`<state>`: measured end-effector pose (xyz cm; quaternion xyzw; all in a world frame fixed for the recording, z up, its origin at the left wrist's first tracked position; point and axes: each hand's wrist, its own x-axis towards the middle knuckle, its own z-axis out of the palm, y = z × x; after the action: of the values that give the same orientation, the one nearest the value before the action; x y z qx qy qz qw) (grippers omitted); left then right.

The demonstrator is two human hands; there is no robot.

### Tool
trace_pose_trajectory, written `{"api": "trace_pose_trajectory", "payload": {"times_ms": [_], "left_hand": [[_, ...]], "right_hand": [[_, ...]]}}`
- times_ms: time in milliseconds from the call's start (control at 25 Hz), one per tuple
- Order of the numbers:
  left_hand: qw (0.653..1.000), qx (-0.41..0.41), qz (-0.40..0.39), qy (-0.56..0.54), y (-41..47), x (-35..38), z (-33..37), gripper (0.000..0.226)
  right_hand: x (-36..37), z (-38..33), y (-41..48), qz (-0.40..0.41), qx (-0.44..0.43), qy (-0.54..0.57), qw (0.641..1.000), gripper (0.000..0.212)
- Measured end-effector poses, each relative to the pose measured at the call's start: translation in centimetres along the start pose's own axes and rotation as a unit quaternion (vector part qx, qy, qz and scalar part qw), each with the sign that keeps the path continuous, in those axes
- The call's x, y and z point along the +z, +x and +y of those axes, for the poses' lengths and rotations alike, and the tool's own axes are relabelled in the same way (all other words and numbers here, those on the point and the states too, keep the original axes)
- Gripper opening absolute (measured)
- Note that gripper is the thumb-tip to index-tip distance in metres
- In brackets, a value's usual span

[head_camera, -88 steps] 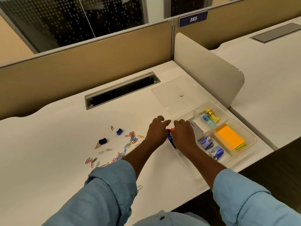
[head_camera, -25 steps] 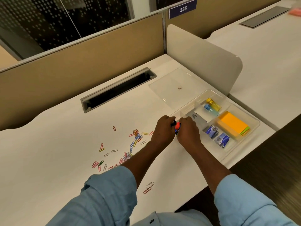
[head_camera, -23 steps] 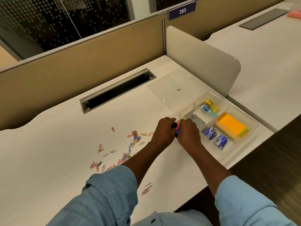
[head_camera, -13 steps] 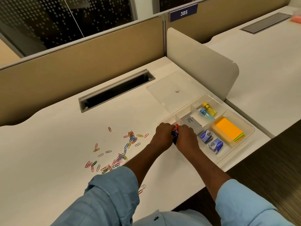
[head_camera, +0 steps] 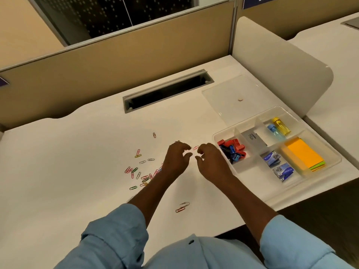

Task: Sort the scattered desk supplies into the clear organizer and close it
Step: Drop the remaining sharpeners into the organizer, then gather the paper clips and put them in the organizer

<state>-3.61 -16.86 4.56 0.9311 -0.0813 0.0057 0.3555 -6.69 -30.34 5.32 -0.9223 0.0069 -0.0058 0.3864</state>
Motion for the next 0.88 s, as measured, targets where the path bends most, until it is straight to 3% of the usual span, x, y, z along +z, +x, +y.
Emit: {"api": "trace_pose_trajectory", "payload": {"times_ms": [80, 200, 360, 520, 880], "left_hand": [[0.999, -0.043, -0.004, 0.016, -1.7, -1.5, -2.1, 0.024], [0.992, -0.115, -0.016, 0.045, -4.8, -3.0, -5.6, 0.030], [0.969, -0.206, 0.025, 0.131, -9.3, -4.0, -9.3, 0.040], [0.958, -0.263, 0.036, 0.111, -11.8, -4.0, -10.5, 0.056], [0.976, -0.197, 0.007, 0.097, -13.3, -2.6, -12.1, 0.047]], "right_hand": [[1.5, -0.6, -1.1, -0.100, 0.013, -0.041, 0.994, 0.040], [3.2, -0.7, -2.9, -0.239, 0.058, -0.147, 0.958, 0.071], [6.1, -1.6, -6.0, -0.310, 0.092, -0.182, 0.929, 0.091], [7.8, -2.6, -6.9, -0.296, 0.095, -0.170, 0.935, 0.074], [11.6, -2.8, -6.3, -0.193, 0.077, -0.049, 0.977, 0.019]]}}
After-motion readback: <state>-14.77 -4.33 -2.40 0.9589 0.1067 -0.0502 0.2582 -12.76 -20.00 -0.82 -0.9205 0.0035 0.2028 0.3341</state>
